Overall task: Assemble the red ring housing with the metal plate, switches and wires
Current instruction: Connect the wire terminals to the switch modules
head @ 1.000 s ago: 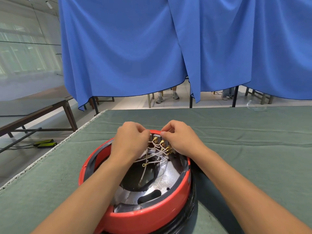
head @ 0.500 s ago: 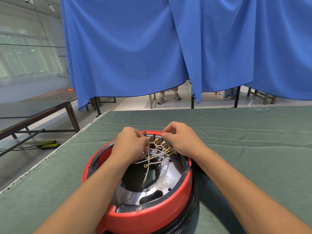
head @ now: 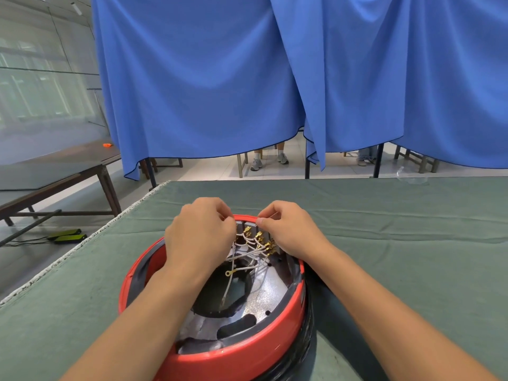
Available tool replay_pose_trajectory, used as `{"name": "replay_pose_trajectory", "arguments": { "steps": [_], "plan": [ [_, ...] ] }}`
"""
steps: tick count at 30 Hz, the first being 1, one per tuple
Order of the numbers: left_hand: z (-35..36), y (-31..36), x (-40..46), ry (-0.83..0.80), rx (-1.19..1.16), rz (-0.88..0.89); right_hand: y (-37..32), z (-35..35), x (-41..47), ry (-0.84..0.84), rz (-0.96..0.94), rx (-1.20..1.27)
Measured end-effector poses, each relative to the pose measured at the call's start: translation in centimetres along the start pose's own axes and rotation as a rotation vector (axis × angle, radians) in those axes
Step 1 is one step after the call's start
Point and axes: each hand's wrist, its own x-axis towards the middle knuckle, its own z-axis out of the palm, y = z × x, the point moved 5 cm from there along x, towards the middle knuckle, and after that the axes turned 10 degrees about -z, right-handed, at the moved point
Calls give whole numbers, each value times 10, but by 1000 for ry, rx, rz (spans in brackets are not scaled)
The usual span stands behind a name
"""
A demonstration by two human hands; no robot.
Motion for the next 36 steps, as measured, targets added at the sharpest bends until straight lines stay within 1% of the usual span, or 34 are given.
{"name": "replay_pose_trajectory", "arguments": {
  "steps": [2,4,7,12,16,21,26,29,33,35,36],
  "plan": [
    [1,9,-6,10,86,99,0,0,0,8,7,15],
    [7,14,-9,-10,154,148,0,0,0,15,13,25],
    [14,14,-9,-52,202,122,0,0,0,12,6,18],
    [22,11,-3,-118,218,74,0,-1,-1,14,-3,18],
    [27,17,2,-110,268,132,-1,-2,-1,23,-12,3],
    [31,16,11,-191,163,140,-1,0,0,13,-34,-48],
    [30,21,6,-144,182,204,1,-2,2,20,-21,-44],
    [28,20,7,-121,175,188,2,-2,3,22,-1,-5],
    [26,15,8,-164,136,124,3,-3,3,50,25,76],
    [17,11,8,-108,91,81,5,-3,3,51,46,104],
    [10,11,8,-36,87,88,6,-2,3,50,57,115]
  ]
}}
